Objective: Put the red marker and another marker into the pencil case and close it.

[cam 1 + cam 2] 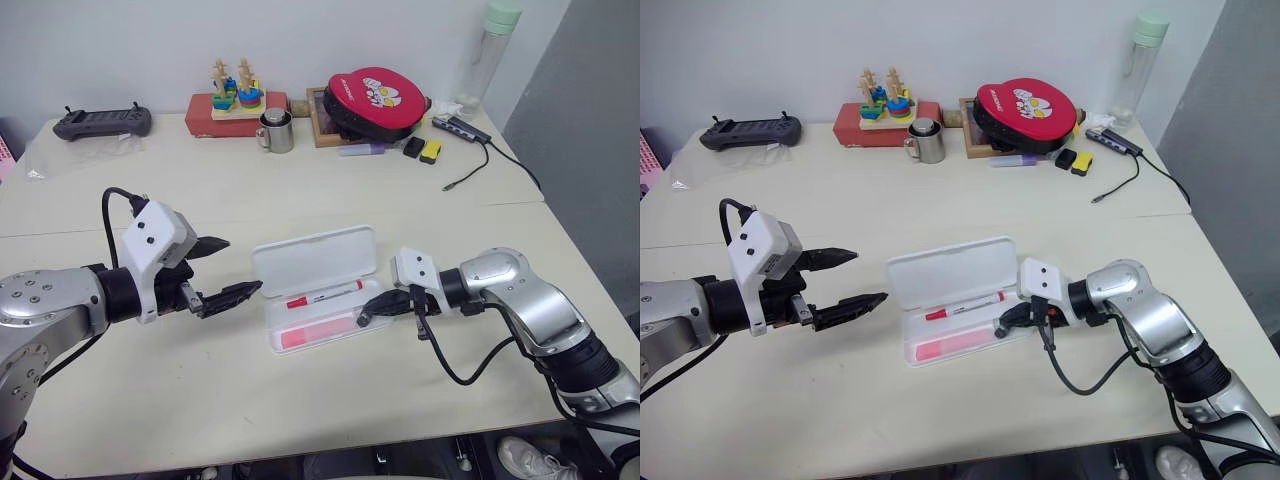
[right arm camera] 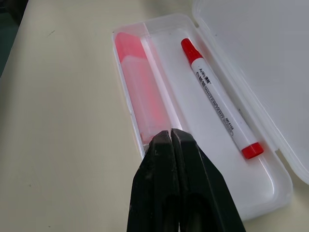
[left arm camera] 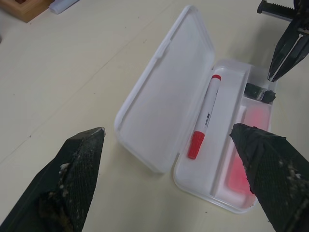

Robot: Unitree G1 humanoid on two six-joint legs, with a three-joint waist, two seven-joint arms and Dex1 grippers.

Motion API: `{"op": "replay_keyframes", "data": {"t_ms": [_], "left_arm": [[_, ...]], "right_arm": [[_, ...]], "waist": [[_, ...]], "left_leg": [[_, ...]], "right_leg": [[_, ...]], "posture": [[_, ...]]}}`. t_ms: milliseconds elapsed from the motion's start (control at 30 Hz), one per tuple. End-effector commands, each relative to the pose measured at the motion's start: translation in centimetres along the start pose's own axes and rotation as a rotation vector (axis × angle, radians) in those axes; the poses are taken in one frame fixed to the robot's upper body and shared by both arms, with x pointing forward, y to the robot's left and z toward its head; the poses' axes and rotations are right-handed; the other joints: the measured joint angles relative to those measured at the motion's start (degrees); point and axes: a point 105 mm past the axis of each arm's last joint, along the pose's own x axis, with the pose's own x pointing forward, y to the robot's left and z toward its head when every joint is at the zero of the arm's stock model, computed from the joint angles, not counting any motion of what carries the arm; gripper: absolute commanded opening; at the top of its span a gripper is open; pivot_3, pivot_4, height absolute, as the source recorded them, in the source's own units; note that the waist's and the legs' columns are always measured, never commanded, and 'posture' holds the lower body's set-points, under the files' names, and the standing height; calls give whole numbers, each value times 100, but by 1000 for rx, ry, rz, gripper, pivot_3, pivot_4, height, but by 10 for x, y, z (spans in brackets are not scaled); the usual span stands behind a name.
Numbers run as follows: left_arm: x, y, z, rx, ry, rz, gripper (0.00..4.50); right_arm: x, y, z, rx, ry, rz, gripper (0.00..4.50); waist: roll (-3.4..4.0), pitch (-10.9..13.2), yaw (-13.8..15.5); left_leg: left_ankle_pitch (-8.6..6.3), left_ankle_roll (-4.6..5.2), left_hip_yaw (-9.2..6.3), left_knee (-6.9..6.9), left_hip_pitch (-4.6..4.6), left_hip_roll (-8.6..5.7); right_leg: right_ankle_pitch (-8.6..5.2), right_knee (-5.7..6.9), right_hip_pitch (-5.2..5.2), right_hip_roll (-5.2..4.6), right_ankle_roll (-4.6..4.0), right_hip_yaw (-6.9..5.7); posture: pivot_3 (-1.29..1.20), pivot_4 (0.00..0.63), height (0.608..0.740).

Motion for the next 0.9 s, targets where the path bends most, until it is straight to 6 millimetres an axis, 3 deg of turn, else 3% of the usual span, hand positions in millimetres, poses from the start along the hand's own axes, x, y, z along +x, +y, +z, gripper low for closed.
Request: {"op": "replay_keyframes", "data": {"t_ms": [33,500,900], "left_arm": [[-1,2,5,30,-9,6,4500],[-1,3,5,35,-9,11,4500],[-1,4,4,43,-5,11,4500]], "right_arm": [[-3,0,14,-62,-24,17,15],[-5,1,-8,-35,24,64,15],[18,6,-12,-36,29,82,15]], "waist": [[0,0,0],[0,0,-1],[0,0,-2]], "left_leg": [[0,0,0,0,0,0],[0,0,0,0,0,0],[0,0,-1,1,1,0]], "right_leg": [[0,0,0,0,0,0],[0,1,0,0,0,0],[0,2,0,0,0,-1]], "posture": [[0,150,740],[0,150,740],[0,150,740]]}}
